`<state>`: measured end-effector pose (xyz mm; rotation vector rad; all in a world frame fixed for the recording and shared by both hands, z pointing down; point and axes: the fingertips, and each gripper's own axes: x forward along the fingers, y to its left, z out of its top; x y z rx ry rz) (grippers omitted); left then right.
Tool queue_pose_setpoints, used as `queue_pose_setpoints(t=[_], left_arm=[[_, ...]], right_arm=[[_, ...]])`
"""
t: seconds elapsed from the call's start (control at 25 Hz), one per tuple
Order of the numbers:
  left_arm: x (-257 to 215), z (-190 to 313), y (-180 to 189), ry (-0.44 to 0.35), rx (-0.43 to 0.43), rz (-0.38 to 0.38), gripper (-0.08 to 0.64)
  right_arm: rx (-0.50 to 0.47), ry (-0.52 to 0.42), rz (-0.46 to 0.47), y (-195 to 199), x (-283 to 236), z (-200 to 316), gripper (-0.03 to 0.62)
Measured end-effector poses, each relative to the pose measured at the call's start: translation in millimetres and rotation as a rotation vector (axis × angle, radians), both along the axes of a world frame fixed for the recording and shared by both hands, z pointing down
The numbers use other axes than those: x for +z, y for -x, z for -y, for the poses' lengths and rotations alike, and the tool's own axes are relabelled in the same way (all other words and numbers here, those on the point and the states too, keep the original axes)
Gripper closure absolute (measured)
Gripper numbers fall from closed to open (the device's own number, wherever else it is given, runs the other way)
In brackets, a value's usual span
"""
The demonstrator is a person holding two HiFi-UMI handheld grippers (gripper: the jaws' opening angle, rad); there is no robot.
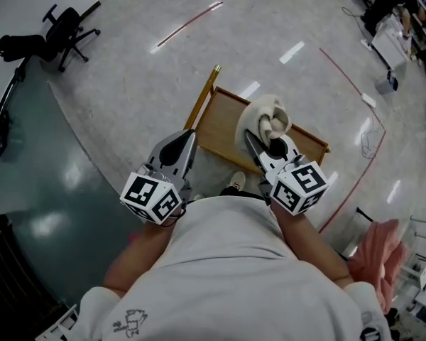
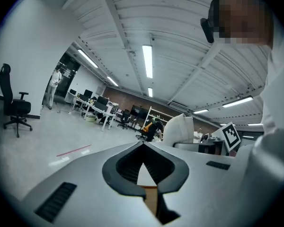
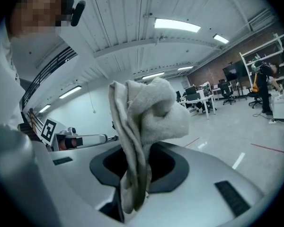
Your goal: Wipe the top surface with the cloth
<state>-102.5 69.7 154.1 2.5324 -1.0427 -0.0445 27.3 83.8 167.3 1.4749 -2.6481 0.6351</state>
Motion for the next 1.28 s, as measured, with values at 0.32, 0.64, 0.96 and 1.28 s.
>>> queue_pose_setpoints(t=[0.32,0.64,0.96,1.28], left_arm=[[41.5,36.8,-26.9,0.055,-0.098,0.066,0.552],[100.4,85.1,-3.1,0.156,-0.176,0.09,0.554],[154.1,121.3,6.4,0.253,-0.156,0.098,0.554],[192.1,145.6,17.5,0.349,-0.108,0.117,0.554]], right_arm=[[-0.124,0.135,-0.044,-39.3,66.6,46.0,0.491],[-0.249,0.265,-0.207,-26.2,157.2,92.8,0.491],[-0.296,0.341,-0.291,-15.0,229.2,155.0,0.491],[-0.333,0.433,-0.366,0.7,309.0,200.6,0.491]])
